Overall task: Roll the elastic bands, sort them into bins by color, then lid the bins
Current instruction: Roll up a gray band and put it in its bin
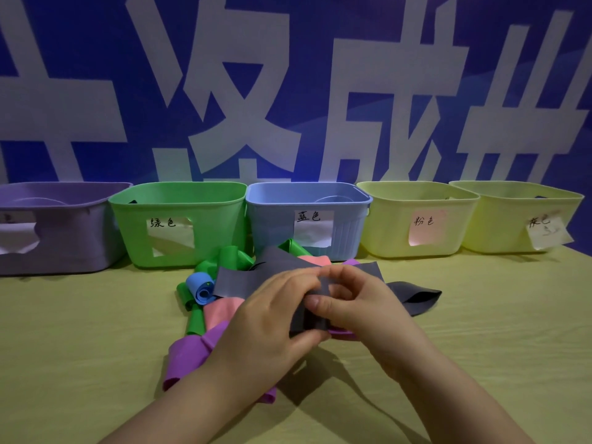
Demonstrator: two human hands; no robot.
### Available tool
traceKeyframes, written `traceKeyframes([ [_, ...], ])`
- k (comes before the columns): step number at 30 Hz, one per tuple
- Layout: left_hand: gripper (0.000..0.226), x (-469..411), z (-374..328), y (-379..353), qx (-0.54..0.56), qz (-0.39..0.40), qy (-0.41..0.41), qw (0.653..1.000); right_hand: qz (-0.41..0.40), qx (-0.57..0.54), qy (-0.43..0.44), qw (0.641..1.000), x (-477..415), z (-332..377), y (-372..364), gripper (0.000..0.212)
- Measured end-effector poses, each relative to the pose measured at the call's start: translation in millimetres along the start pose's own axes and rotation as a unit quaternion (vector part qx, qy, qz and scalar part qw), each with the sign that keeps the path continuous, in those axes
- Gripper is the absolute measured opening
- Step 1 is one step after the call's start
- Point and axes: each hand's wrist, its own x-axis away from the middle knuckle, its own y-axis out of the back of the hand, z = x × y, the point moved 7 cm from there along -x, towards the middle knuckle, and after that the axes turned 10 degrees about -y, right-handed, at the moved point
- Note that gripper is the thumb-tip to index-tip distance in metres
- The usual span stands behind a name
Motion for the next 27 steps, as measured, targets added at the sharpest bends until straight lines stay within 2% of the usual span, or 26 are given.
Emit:
traceKeyframes([
  [3,0.032,-1.0,1.0,-0.5,0.015,-0.001,-0.008,1.000,0.036,-0.033,-0.017,0.999,1.2,1.4,0.6,0.032],
  [9,0.039,3.8,8.3,-0.9,0.025,0.006,0.010,1.000,0.096,-0.073,-0.049,0.992,1.4,-2.7,-4.0,0.028],
  [11,0.039,4.6,8.5,-0.7,0.017,0.003,0.013,1.000,0.093,-0.057,-0.048,0.993,1.7,-4.0,-4.9,0.024],
  [14,0.035,4.2,5.9,-0.4,0.003,0.002,0.013,1.000,0.068,0.014,-0.027,0.997,2.7,-2.2,-3.8,0.034],
  [19,0.035,2.6,4.7,-1.1,0.020,0.006,0.016,1.000,0.032,0.041,-0.012,0.999,0.6,-2.2,-1.1,0.036],
  [24,0.035,-1.6,6.1,4.9,0.055,0.004,0.004,0.998,0.090,-0.043,-0.032,0.994,0.5,-0.8,0.8,0.039],
  [27,0.036,-2.4,7.7,6.5,0.070,0.015,0.006,0.997,0.128,-0.053,-0.032,0.990,1.8,0.0,-0.6,0.046],
])
